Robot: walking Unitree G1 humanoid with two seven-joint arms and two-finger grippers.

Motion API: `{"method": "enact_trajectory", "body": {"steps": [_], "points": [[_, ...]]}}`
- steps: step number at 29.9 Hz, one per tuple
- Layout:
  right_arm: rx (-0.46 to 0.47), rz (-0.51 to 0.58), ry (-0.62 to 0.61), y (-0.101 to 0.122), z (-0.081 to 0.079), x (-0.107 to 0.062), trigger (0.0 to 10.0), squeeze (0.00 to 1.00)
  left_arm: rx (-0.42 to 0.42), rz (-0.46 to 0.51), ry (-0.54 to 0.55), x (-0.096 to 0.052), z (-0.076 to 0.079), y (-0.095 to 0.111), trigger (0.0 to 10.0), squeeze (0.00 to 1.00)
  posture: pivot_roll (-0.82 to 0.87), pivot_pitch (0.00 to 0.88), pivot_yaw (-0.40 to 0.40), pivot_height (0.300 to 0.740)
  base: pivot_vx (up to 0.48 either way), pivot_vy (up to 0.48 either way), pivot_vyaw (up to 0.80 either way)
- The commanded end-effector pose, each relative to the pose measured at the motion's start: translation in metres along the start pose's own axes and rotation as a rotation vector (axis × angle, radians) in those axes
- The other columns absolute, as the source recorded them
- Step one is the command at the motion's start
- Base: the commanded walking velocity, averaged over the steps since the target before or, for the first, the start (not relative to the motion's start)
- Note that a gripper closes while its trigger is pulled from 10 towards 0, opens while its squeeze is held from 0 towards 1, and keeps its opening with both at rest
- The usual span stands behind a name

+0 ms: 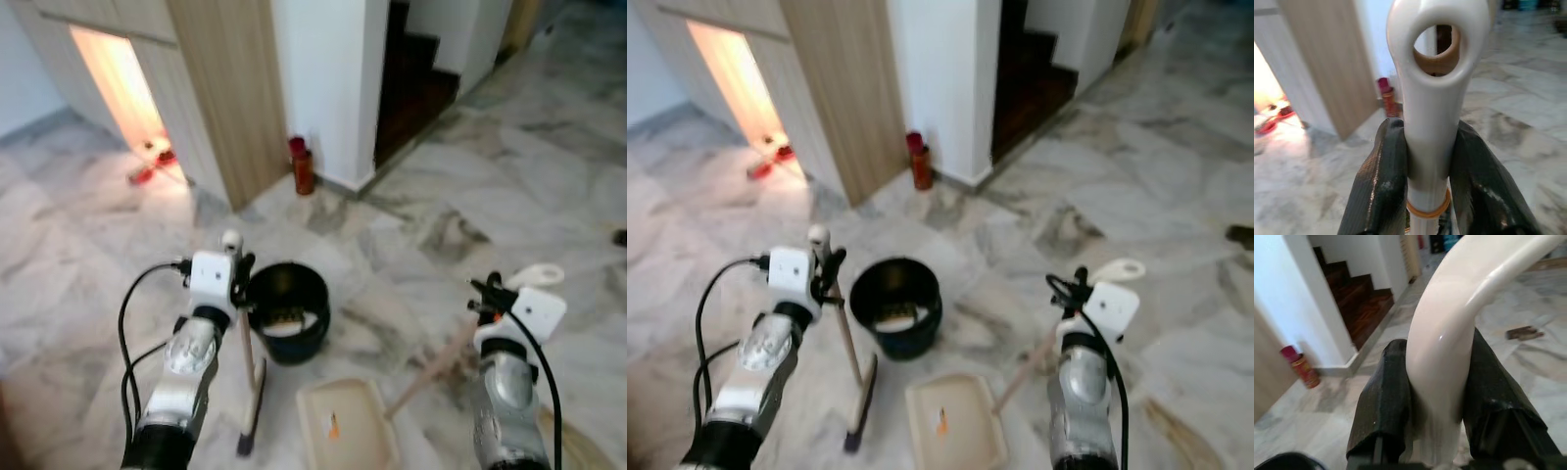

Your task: Sweep floor

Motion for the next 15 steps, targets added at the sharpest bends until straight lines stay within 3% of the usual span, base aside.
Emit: {"method": "enact_trajectory", "body": {"steps": [1,15], "points": [[0.003,0.046,-0.004,0.0104,0.0009,0.0030,10.0,0.00,0.012,0.036,-0.007,0.0016,0.0008,0.0094,10.0,0.00,-0.05,0.000,0.086,0.740,0.000,0.000,-0.80],[-0.022,0.051,0.021,0.0126,-0.0010,0.0019,10.0,0.00,-0.003,0.035,0.018,-0.0029,-0.0002,0.0069,10.0,0.00,-0.06,0.000,0.058,0.740,0.000,0.000,-0.79]]}}
Point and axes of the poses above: a point about 5 cm out from each wrist's last joint towards the gripper, its own x axis pointing out of the wrist towards the gripper, its own y axis along the axis of the wrist's last joint, z = x × y, the point moved 3 cm from there along x, pointing out of the wrist towards the gripper, and after that the axes turned 10 degrees about -x, right-handed, at the moved point
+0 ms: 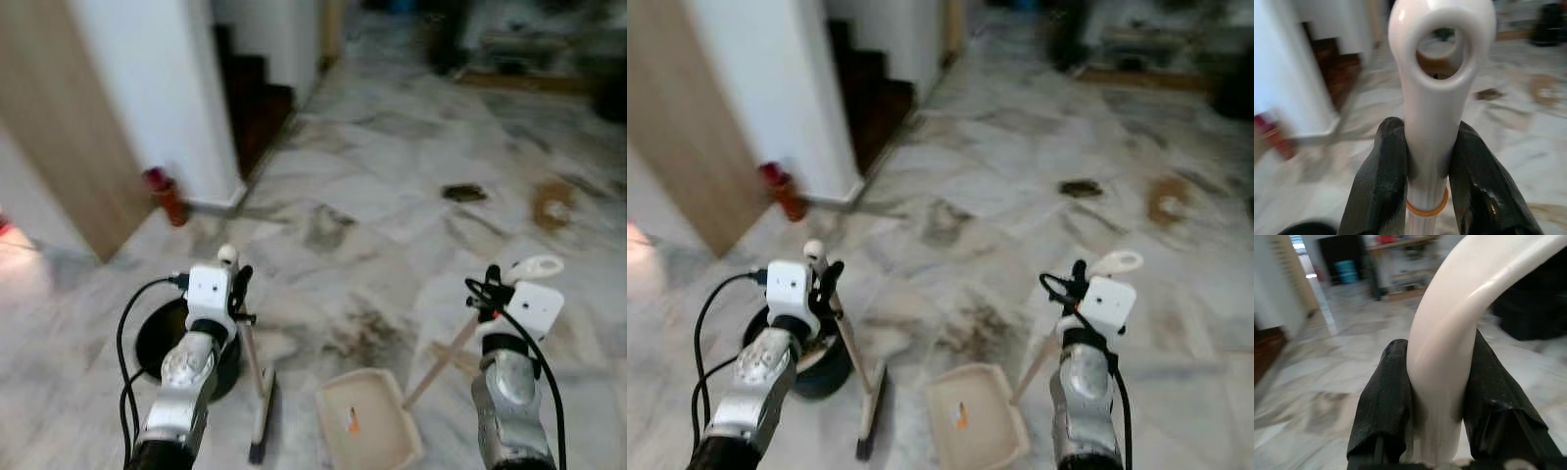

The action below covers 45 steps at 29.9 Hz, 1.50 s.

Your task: Sweep floor

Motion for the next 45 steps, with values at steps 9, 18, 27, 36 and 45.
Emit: {"method": "enact_trajectory", "body": {"steps": [9,18,27,36,45], "points": [[0.003,0.041,0.006,0.013,0.000,0.005,10.0,0.00,-0.003,0.058,0.003,0.006,0.001,0.016,10.0,0.00,-0.06,0.000,0.051,0.740,0.000,0.000,-0.79],[0.005,0.075,0.030,0.020,-0.005,0.007,10.0,0.00,-0.039,0.077,0.028,0.008,-0.005,0.019,10.0,0.00,-0.06,0.000,0.048,0.740,0.000,0.000,-0.15],[0.003,0.078,0.026,0.023,-0.002,0.011,10.0,0.00,-0.029,0.074,0.045,0.011,-0.008,0.020,10.0,0.00,-0.07,0.000,0.046,0.740,0.138,0.000,0.00],[0.001,0.080,0.031,0.023,-0.003,0.010,10.0,0.00,-0.032,0.072,0.046,0.010,-0.007,0.019,10.0,0.00,-0.08,0.000,0.047,0.740,0.324,0.000,0.00],[0.015,0.069,0.022,0.021,0.000,0.011,10.0,0.00,-0.038,0.073,0.041,0.011,-0.005,0.018,10.0,0.00,-0.07,0.000,0.042,0.740,0.328,0.000,0.00]]}}
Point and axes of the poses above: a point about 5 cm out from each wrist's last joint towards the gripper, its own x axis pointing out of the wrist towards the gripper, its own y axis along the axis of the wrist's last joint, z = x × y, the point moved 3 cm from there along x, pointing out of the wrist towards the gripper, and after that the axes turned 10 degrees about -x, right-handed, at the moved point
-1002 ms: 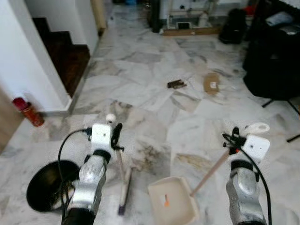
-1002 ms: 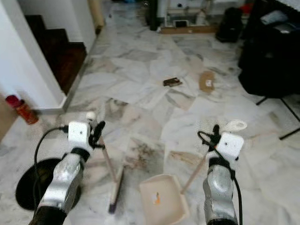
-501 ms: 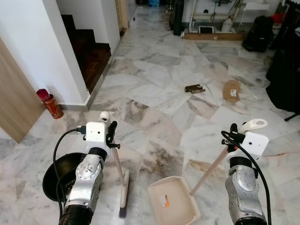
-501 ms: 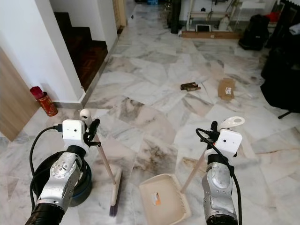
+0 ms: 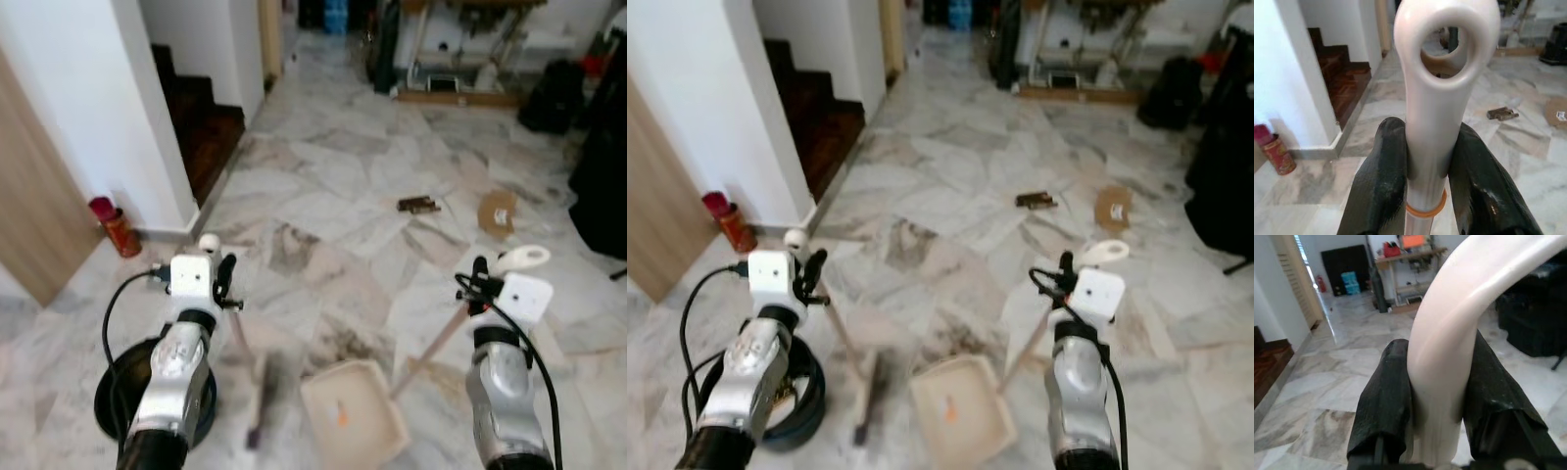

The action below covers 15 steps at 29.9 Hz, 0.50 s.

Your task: Sweep floor

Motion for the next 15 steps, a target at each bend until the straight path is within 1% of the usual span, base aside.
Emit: {"method": "enact_trajectory", "body": {"steps": [1,6,15], "points": [[-0.003,0.027,-0.024,0.0076,0.0074,0.0036,10.0,0.00,-0.012,0.037,-0.032,0.0041,0.0105,0.0081,10.0,0.00,-0.07,0.000,0.041,0.740,0.334,0.000,-0.58],[-0.004,0.026,-0.014,0.0077,0.0054,0.0041,10.0,0.00,-0.012,0.040,-0.030,0.0037,0.0101,0.0084,10.0,0.00,-0.07,0.000,0.041,0.740,0.332,0.000,-0.80],[-0.013,0.044,-0.010,0.0102,0.0039,0.0038,10.0,0.00,-0.012,0.039,-0.034,0.0049,0.0111,0.0079,10.0,0.00,-0.07,0.000,0.043,0.740,0.334,0.000,0.00]]}}
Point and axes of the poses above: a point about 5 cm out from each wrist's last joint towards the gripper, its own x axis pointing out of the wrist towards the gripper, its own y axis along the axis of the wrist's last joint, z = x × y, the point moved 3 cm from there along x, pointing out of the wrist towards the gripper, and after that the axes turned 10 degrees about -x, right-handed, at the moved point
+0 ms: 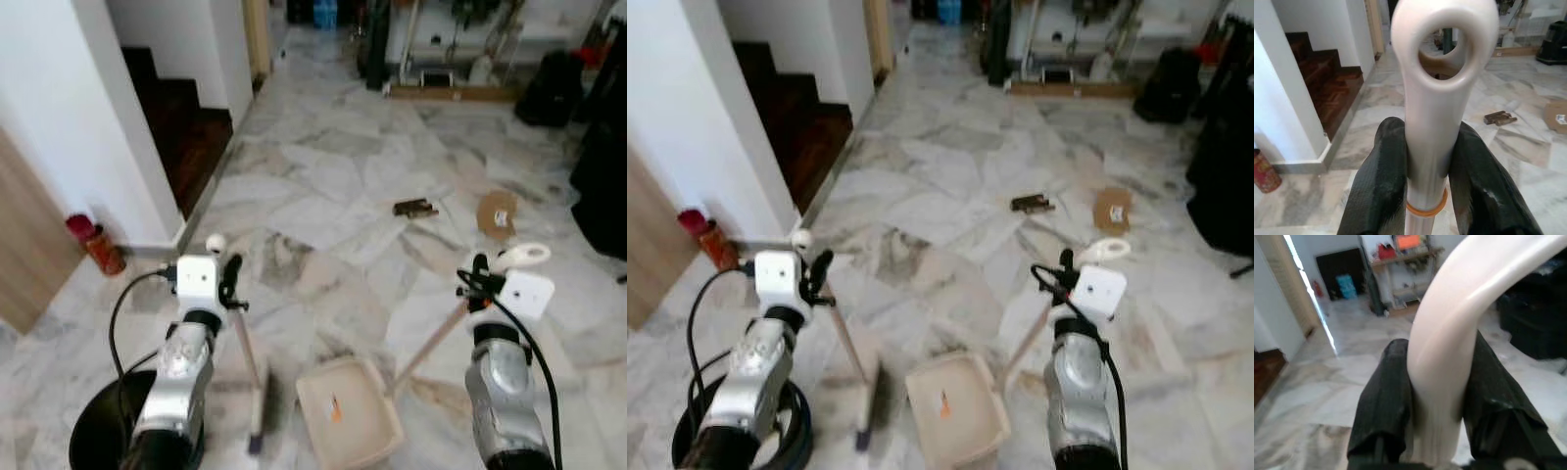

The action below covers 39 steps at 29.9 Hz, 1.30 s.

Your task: Sweep floor

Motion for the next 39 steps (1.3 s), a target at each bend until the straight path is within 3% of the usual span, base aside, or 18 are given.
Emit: {"method": "enact_trajectory", "body": {"steps": [1,11,18,39], "points": [[-0.006,0.037,-0.010,0.0093,0.0024,0.0030,10.0,0.00,-0.003,0.048,-0.027,0.0044,0.0078,0.0106,10.0,0.00,-0.07,0.000,0.044,0.740,0.330,0.000,0.00],[0.009,0.023,-0.016,0.0060,0.0032,0.0011,10.0,0.00,-0.005,0.050,-0.029,0.0031,0.0065,0.0111,10.0,0.00,-0.07,0.000,0.047,0.740,0.330,0.000,-0.35],[-0.012,0.047,0.002,0.0102,0.0028,0.0027,10.0,0.00,-0.016,0.058,-0.031,0.0077,0.0116,0.0120,10.0,0.00,-0.07,0.000,0.033,0.740,0.332,0.000,0.00],[-0.009,0.050,0.044,0.0124,-0.0028,0.0036,10.0,0.00,-0.015,0.051,-0.015,0.0071,0.0073,0.0087,10.0,0.00,-0.08,0.000,0.030,0.740,0.331,0.000,0.00]]}}
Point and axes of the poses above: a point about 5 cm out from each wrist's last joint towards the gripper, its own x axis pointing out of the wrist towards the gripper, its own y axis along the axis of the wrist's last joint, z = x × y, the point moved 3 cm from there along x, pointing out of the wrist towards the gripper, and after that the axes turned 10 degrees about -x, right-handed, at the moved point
